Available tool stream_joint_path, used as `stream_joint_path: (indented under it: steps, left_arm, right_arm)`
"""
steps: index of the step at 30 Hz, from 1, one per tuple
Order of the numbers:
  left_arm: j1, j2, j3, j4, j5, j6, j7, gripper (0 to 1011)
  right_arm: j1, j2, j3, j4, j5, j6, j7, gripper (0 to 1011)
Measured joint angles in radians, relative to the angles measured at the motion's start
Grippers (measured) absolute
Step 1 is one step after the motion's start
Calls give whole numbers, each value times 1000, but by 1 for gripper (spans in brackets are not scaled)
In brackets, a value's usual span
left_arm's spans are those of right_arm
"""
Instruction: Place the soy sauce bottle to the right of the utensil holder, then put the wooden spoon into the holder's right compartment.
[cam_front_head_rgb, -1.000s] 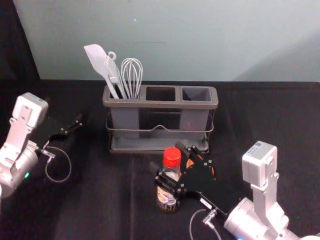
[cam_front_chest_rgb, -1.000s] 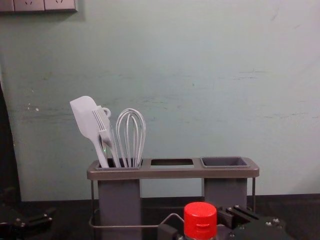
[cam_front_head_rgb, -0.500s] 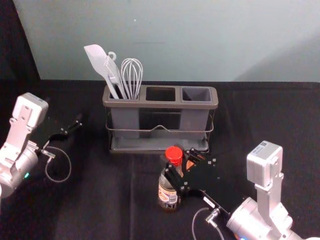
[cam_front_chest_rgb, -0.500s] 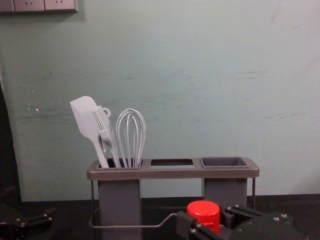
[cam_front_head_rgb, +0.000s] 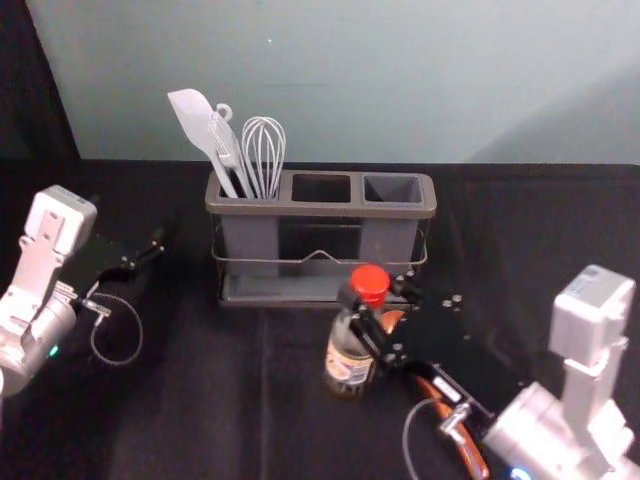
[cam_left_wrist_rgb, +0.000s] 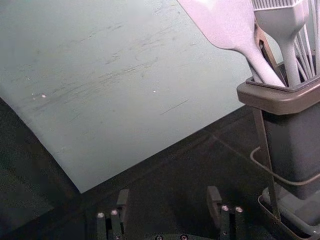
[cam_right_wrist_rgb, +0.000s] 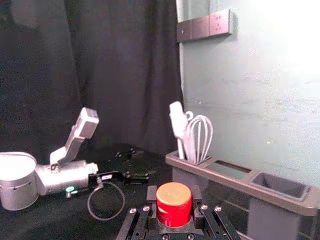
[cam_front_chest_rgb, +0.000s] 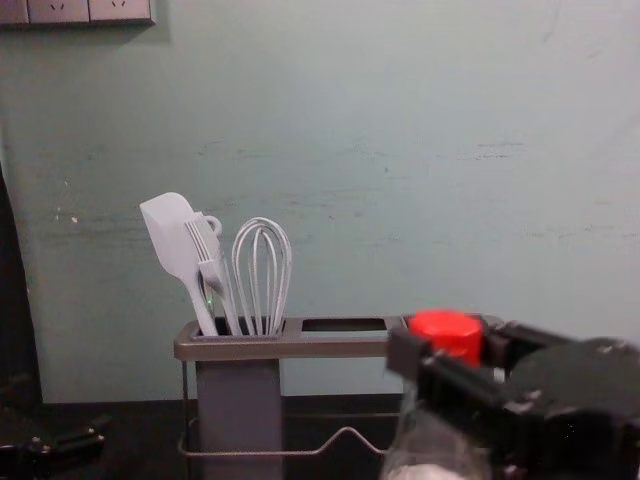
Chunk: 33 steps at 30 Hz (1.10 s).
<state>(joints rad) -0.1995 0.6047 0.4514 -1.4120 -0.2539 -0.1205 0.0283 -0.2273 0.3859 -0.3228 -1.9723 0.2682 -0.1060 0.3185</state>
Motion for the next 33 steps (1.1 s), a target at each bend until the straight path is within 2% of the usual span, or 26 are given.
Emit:
stream_joint_path:
  steps: [3, 10, 16, 18, 24, 33]
  left_arm:
    - [0, 0, 0, 0, 0, 0, 0, 1000]
    - [0, 0, 0, 0, 0, 0, 0, 1000]
    - [0, 0, 0, 0, 0, 0, 0, 1000]
    - [0, 0, 0, 0, 0, 0, 0, 1000]
    - [0, 0, 0, 0, 0, 0, 0, 1000]
    - [0, 0, 0, 0, 0, 0, 0, 1000]
  right_arm:
    - [-11, 7, 22, -9, 11, 0, 2, 388]
    - [-36, 48, 102, -14, 37, -2, 14, 388]
    - [-53, 73, 189, 16, 65, -23, 18, 390]
    - [-48, 75, 202, 29, 68, -27, 20, 388]
    - [2, 77, 232, 96, 73, -36, 32, 388]
    - [95, 69, 219, 186, 78, -38, 60, 388]
